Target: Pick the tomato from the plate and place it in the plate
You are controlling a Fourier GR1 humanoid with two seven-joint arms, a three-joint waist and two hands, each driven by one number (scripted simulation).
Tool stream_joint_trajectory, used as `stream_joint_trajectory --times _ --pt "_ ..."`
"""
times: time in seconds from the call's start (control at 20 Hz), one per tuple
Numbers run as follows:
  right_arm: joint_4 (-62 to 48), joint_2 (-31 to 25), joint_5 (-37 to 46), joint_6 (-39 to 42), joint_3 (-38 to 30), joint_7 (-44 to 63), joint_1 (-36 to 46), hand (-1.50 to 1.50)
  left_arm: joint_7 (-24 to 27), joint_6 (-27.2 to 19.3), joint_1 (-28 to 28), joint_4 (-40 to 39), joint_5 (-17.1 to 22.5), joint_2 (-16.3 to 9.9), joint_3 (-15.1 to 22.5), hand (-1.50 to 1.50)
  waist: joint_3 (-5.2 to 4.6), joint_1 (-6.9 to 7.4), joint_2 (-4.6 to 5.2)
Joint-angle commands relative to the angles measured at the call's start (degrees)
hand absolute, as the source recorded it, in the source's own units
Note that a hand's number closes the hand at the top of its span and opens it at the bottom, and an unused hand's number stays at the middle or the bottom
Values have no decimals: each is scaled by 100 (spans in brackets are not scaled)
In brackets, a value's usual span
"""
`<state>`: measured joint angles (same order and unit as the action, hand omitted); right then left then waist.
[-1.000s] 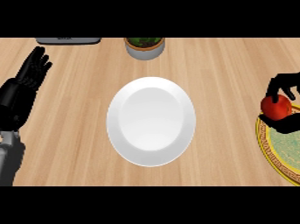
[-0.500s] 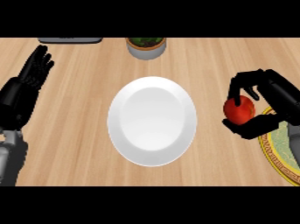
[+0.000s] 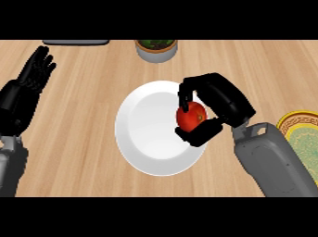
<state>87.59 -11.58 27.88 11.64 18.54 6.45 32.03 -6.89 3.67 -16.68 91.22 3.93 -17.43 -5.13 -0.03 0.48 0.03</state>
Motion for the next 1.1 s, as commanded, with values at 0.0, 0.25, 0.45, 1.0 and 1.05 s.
stream_joint_trajectory --times 0.0,0.25,0.45,1.0,1.05 --pt "-896 550 535 -331 121 -29 390 150 -333 -177 -75 213 -156 217 176 0 4 5 3" --pt "-2080 1132 1103 -819 294 -6 1019 150 40 -308 28 89 -477 404 323 0 3 25 14" --pt "-3065 1148 1009 -1466 1020 -65 1229 150 -40 13 199 264 -198 280 212 0 3 109 20" --pt "-4285 1157 -1629 -2381 1582 -666 1654 -150 -216 68 -162 232 -152 278 129 0 8 220 44" --pt "-4210 1157 -1782 -2589 1817 -945 1334 -150 130 197 -59 -104 -146 188 19 0 7 221 57"
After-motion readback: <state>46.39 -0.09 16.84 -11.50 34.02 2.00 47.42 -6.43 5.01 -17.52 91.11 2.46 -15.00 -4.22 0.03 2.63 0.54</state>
